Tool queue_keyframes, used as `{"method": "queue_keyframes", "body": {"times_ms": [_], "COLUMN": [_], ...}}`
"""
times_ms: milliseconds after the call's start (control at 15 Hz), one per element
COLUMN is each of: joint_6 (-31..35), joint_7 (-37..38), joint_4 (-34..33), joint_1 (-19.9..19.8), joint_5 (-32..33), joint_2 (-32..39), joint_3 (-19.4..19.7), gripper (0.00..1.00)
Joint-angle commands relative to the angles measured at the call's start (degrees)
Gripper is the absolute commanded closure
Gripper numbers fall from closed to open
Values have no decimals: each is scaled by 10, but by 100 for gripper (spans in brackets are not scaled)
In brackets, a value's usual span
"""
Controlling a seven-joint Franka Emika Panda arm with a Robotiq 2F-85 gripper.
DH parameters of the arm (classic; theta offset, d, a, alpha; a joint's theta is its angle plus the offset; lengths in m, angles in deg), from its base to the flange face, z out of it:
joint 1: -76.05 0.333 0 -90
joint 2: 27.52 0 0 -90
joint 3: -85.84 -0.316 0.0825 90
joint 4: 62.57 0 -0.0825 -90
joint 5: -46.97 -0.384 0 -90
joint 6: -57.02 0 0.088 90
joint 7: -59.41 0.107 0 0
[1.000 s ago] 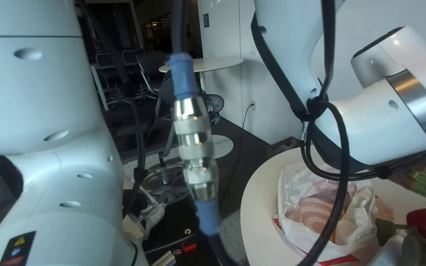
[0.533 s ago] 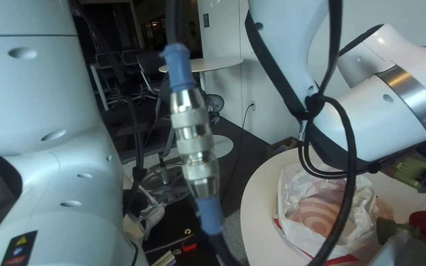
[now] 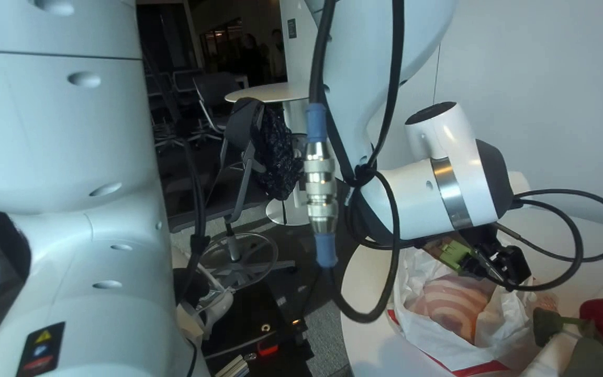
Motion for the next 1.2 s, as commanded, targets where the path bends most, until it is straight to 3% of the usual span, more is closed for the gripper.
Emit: {"method": "queue_keyframes", "body": {"times_ms": [0, 267, 733, 800, 1133], "joint_6": [-20, -77, -104, -95, -107], "joint_7": [-74, -122, -183, -229, -301], "joint_4": [-24, -70, -155, -161, -212], "joint_1": [0, -13, -57, -8, 5], "joint_5": [-80, -149, -285, -358, -500], "joint_2": [56, 113, 194, 200, 242], "joint_3": [-48, -80, -136, -90, -66], "gripper": [0, 0, 0, 0, 0]}}
